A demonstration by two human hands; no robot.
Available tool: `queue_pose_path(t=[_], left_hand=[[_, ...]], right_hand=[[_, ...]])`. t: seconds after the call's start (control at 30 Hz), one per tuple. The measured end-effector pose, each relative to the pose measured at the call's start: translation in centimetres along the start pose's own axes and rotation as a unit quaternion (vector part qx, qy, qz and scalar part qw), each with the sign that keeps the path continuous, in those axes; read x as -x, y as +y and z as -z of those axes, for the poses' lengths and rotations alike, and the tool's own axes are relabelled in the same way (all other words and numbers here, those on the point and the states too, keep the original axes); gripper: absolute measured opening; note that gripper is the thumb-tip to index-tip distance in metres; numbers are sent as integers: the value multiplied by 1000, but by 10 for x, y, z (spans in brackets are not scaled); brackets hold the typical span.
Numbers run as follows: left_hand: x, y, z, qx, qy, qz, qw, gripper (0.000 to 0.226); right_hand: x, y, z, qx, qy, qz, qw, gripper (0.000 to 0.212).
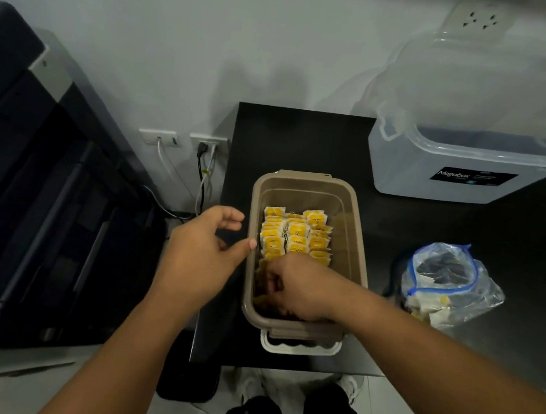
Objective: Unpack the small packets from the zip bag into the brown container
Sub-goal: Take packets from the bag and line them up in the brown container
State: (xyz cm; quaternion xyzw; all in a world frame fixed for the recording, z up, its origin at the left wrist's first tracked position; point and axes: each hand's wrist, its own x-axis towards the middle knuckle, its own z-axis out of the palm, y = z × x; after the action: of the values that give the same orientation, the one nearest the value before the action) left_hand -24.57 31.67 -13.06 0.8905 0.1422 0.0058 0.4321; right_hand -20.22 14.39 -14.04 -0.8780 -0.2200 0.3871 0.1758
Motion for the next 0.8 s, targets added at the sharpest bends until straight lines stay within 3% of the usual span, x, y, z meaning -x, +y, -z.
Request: queue_pose_path(t=[0.07,0.2,0.37,0.63,0.8], left_hand=[[0,0,-1,6,1,-1,1000,37],[1,1,-4,14,3,3,1000,35],[3,1,-4,16,4,8,1000,33],[4,8,-3,7,-1,10,1000,26],[3,19,-2,-34,-7,15,999,20]], right_hand=[[-2,0,-3,37,-10,-3,999,9],[-8,1,-6,96,-19,-13,995,21],[-11,-1,-10,148,-11,-23,989,20],[-12,-2,-10,172,21,-30,985,18],[-3,1,1,122,42,-4,992,12]])
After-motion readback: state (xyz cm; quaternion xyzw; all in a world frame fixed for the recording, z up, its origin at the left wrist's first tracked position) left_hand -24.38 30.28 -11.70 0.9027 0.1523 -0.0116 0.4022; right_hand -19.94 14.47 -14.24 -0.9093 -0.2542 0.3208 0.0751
